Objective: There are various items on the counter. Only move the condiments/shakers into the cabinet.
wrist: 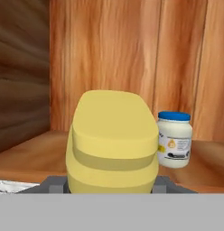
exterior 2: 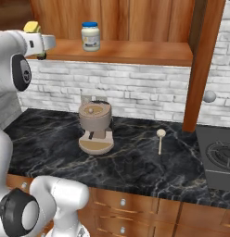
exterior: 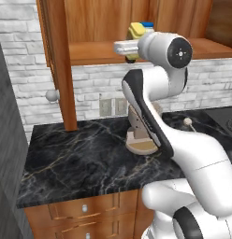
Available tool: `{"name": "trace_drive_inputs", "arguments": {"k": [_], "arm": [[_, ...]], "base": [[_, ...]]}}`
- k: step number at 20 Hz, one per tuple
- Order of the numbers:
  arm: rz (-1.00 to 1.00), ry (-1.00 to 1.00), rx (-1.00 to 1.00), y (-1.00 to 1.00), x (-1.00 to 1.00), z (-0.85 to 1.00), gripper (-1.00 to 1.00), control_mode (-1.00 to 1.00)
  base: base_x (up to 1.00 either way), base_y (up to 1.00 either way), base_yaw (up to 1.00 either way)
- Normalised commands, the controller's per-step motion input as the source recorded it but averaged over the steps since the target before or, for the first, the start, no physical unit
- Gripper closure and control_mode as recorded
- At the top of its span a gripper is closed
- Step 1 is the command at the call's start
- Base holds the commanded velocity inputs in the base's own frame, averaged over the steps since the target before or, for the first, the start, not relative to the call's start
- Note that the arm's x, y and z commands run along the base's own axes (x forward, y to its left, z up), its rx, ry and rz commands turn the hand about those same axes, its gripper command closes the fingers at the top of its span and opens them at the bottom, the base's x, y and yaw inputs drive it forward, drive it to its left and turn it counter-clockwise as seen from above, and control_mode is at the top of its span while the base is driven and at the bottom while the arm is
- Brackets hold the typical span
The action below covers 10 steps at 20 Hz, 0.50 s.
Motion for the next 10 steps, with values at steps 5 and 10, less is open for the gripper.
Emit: {"name": "trace_drive_inputs", "arguments": {"k": [5,10], "arm": [[-0.03,0.04,-0.01,0.0,0.6,-0.02,1.0,-1.0],[-0.03,0.02,-0.03,0.12,0.66,-0.02,1.0,-1.0]], "base": [[0.0,0.0,0.0],[0.0,0.0,0.0]]}}
